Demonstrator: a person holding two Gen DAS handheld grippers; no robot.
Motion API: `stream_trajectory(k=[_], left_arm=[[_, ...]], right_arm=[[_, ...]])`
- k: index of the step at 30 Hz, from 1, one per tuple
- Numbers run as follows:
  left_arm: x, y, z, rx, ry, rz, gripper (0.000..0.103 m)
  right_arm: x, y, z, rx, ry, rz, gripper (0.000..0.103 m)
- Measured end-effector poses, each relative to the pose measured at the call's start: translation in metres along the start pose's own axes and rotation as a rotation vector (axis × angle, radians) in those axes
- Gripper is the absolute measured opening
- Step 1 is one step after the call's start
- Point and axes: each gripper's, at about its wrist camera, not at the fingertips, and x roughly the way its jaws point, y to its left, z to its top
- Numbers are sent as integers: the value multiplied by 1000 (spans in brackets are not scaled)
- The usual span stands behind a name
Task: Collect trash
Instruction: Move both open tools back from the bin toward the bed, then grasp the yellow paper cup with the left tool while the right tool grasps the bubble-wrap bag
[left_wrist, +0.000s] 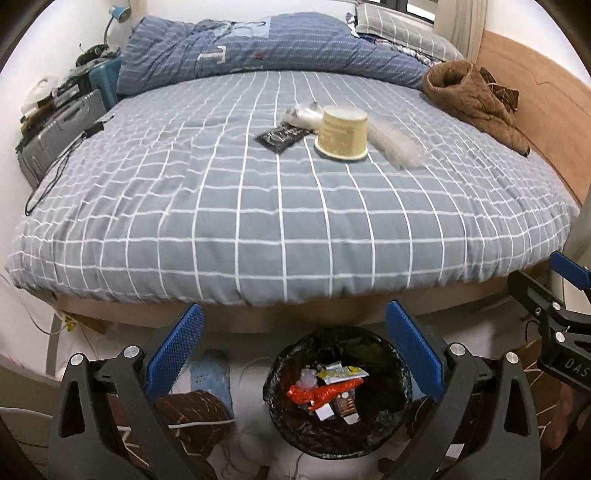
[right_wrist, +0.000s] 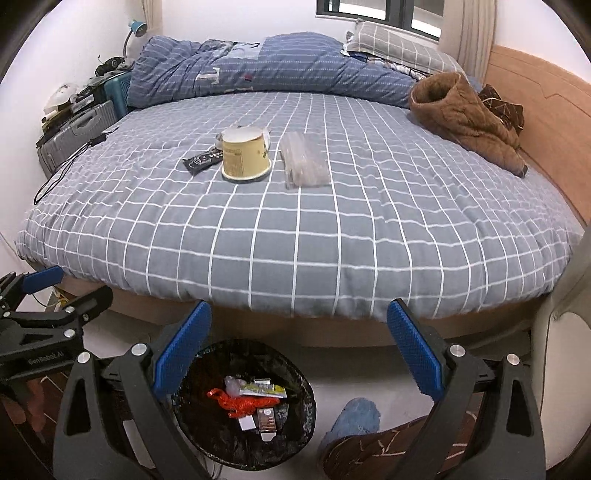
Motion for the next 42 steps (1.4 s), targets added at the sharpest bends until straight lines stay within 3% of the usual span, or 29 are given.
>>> stream_trajectory(k=[19,27,42], left_arm=[[36,6,87,-10,-29,9,97],[75,-17,128,20,-23,-13,97],[161,-53,188,49,6,-58,96]], right_arm=[[52,-16,94,-13,-35,-1,92],[93,-31,136,-41,-9,6,92],[170,-60,175,-42,58,89,92]])
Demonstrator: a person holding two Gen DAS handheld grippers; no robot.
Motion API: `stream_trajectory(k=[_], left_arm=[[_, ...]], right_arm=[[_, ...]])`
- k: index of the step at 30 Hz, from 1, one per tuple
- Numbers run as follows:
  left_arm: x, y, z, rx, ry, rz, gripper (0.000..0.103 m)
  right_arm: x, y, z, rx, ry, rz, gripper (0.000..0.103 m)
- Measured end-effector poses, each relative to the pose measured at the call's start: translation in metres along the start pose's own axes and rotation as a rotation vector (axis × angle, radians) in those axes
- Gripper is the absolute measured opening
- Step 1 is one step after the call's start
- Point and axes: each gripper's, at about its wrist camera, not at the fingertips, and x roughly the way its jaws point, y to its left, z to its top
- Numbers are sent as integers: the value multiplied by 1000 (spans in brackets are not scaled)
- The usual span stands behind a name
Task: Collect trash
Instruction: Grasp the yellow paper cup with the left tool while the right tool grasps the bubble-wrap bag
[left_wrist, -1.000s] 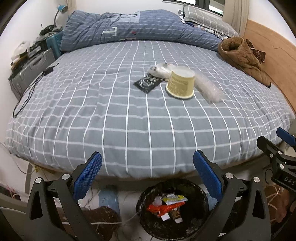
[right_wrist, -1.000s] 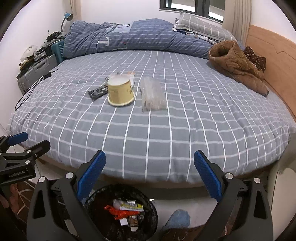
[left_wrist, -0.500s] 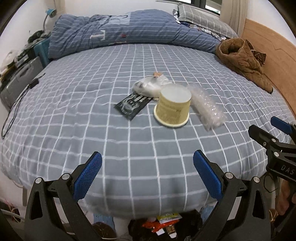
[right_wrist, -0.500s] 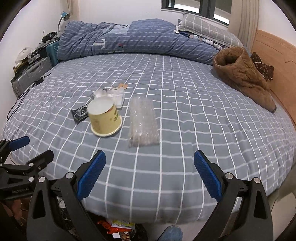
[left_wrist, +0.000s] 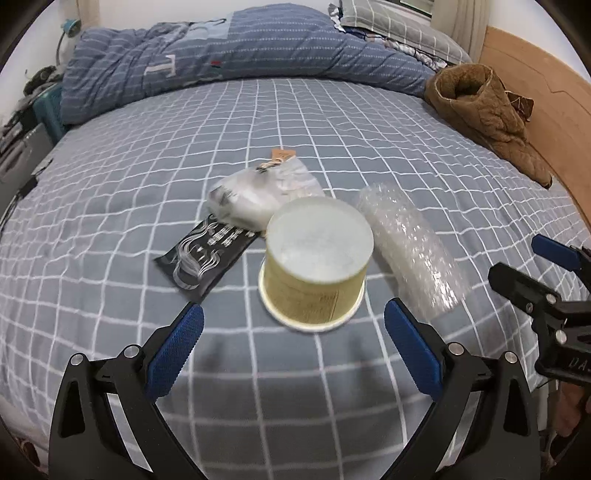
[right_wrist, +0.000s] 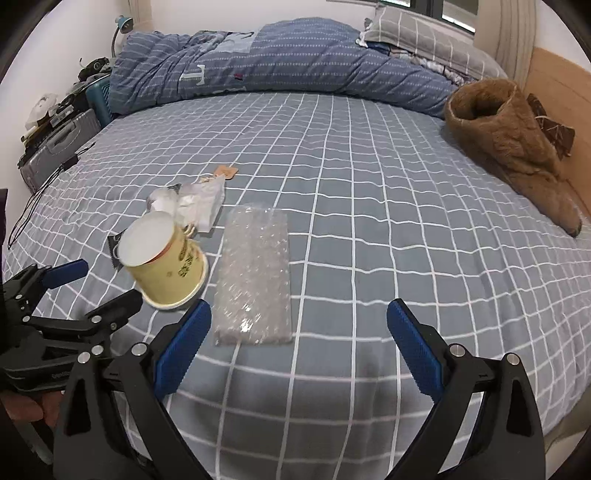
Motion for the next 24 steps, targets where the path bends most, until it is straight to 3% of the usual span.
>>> stream_trajectory(k=[3,11,15,24], left_arm=[[14,-1,9,-2,-1,-6,93],[44,-8,21,30,22,-40,73],[45,-3,21,36,6,-34,73],[35,19,13,30,-2,54,73]], right_arm=[[12,4,5,-13,18,27,92],[31,13,10,-35,34,61,92],[40,16,11,-34,45,69,92],[72,34,14,-14,101,85,74]])
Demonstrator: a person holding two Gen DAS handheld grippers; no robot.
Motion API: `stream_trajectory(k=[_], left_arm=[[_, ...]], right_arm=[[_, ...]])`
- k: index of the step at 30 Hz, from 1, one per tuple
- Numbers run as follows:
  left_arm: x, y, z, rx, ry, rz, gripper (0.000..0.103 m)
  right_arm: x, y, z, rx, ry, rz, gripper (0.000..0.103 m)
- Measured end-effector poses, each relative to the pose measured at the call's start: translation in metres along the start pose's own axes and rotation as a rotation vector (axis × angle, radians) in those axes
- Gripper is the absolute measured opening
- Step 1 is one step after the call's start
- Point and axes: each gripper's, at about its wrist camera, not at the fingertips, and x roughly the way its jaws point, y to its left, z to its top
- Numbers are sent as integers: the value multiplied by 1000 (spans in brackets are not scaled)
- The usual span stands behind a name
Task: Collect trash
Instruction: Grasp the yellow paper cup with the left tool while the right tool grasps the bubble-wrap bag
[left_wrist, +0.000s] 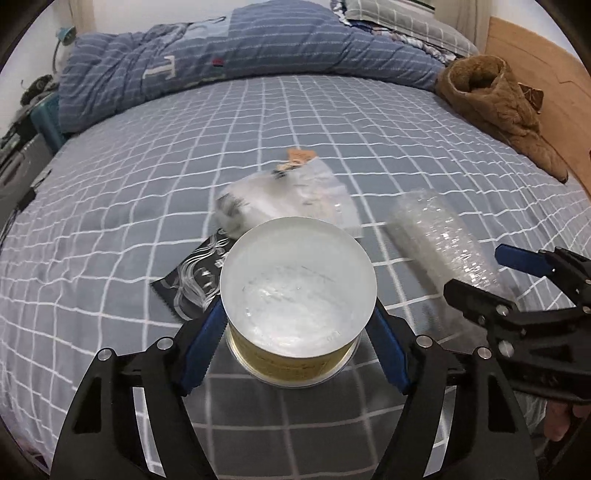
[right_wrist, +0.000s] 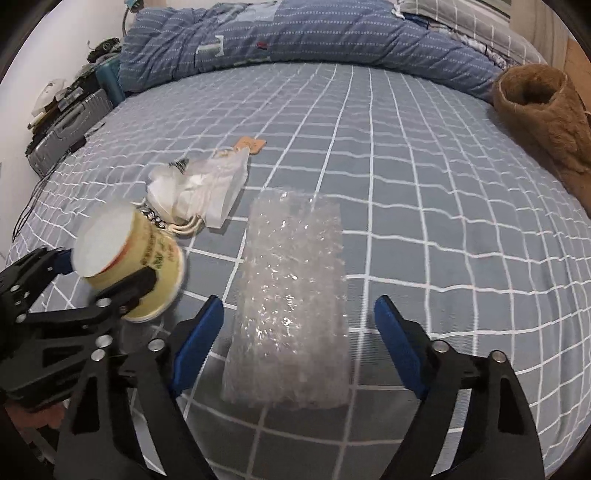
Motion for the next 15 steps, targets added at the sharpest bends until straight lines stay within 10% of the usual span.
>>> stream_trajectory(k=[10,15], left_arm=[[-10,15,-11,-15,-2,37,73],[-13,16,-14,-29,-1,33,73]], right_arm=[[4,7,-4,8,4,-54,28],[-3,14,-7,7,-8,-74,22]])
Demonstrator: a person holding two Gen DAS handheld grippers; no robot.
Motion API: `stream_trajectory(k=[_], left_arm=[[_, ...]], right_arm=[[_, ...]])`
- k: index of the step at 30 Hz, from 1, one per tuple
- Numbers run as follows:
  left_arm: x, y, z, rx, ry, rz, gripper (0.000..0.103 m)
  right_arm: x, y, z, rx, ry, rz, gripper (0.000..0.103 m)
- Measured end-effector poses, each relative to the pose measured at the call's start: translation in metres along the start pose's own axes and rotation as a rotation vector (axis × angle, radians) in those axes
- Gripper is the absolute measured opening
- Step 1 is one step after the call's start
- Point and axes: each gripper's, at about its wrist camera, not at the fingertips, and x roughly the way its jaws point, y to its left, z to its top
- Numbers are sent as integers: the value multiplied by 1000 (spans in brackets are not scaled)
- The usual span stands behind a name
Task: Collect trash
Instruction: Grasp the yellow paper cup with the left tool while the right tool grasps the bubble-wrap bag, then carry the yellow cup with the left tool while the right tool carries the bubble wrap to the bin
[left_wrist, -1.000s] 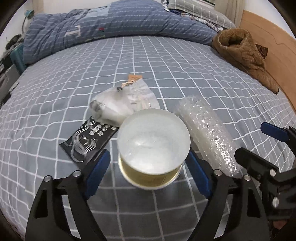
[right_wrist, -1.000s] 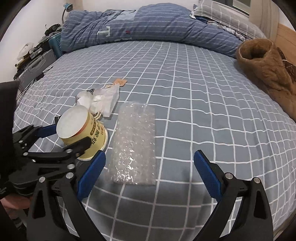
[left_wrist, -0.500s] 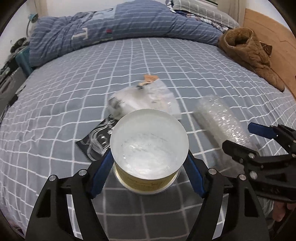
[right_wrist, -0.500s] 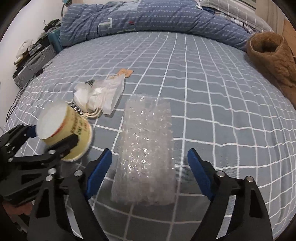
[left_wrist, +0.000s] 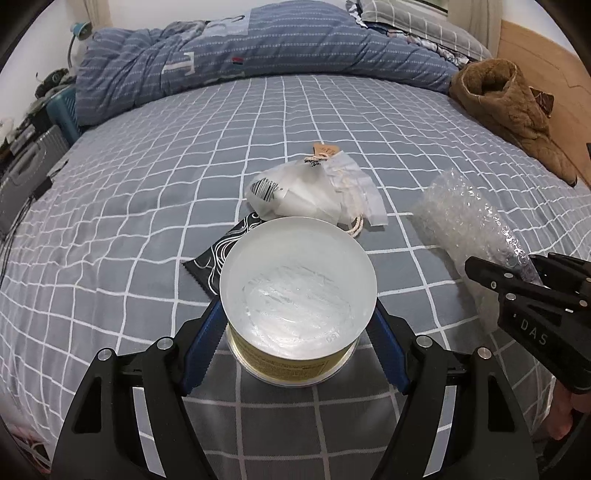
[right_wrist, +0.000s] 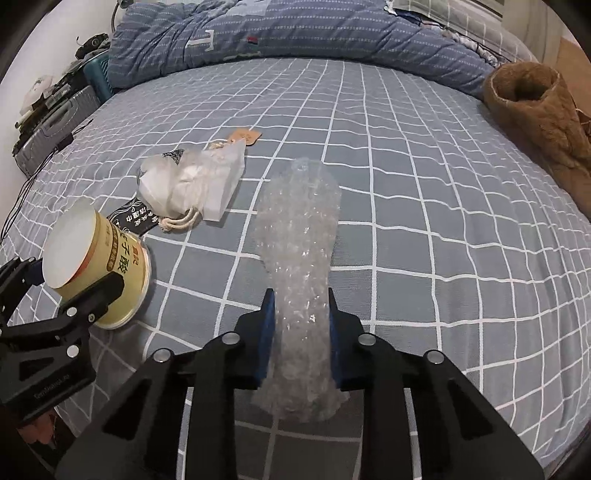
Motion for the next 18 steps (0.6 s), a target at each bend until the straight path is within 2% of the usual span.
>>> stream_trajectory(k=[18], left_arm=[[-32,6,-9,-39,-11,-9,73]], right_arm=[[-44,8,-20,18,-51,-23,20]])
